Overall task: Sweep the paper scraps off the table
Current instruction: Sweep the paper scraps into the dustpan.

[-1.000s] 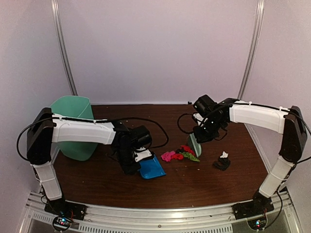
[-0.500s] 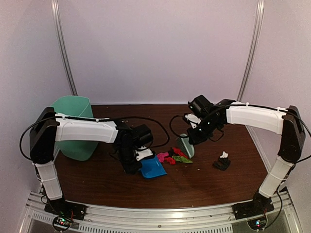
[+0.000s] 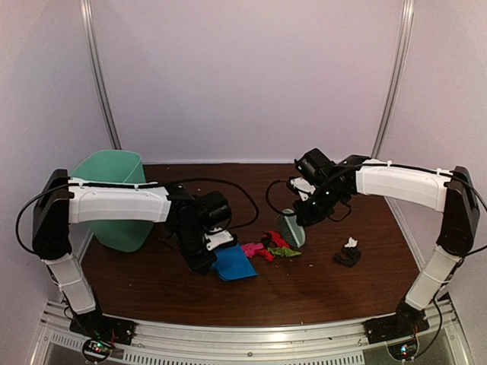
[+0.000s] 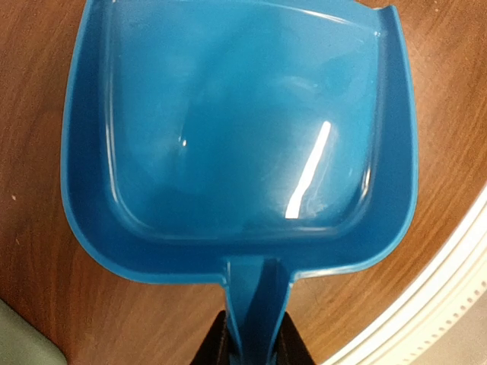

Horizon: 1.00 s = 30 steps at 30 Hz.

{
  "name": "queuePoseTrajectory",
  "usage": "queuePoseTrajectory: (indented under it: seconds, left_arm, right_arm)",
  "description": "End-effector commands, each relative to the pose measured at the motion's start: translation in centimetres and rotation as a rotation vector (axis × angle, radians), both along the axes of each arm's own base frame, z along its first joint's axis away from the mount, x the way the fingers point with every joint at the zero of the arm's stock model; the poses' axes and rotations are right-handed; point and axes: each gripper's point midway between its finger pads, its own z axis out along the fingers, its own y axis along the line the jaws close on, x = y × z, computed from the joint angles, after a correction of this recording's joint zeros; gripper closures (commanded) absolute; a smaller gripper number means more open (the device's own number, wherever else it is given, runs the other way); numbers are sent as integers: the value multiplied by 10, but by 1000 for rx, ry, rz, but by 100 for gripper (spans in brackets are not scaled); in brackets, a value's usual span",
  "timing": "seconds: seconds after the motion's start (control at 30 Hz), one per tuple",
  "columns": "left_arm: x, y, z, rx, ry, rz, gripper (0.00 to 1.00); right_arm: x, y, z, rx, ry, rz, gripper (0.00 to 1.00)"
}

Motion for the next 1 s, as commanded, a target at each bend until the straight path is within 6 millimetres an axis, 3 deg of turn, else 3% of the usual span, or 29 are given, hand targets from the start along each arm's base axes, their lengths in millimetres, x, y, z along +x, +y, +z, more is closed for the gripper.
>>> queuePoseTrajectory:
  seconds: [0.0,0.2,0.43,0.6,0.77,0.97]
  left_arm:
    - [-13,14,16,-29,22,56,100]
    - [-18,23,12,-8,35,88,100]
    - [-26,35,22,-20,30,134,100]
    - [-31,45,9,4,49,144,100]
    - [-24,44,-1,12,69,149,100]
    - [-7,36,-7,-2,85,150,100]
  right_arm:
    - [2,-15,9,-57,-32,-56,100]
    - [14,-11,18,-68,-54,-73,100]
    - [25,-18,29,-102,-96,-115,100]
    - [30,-20,25,-120,-93,-121,100]
    - [36,-15,20,-127,-87,-107,100]
    - [43,4,14,-85,-84,-46,100]
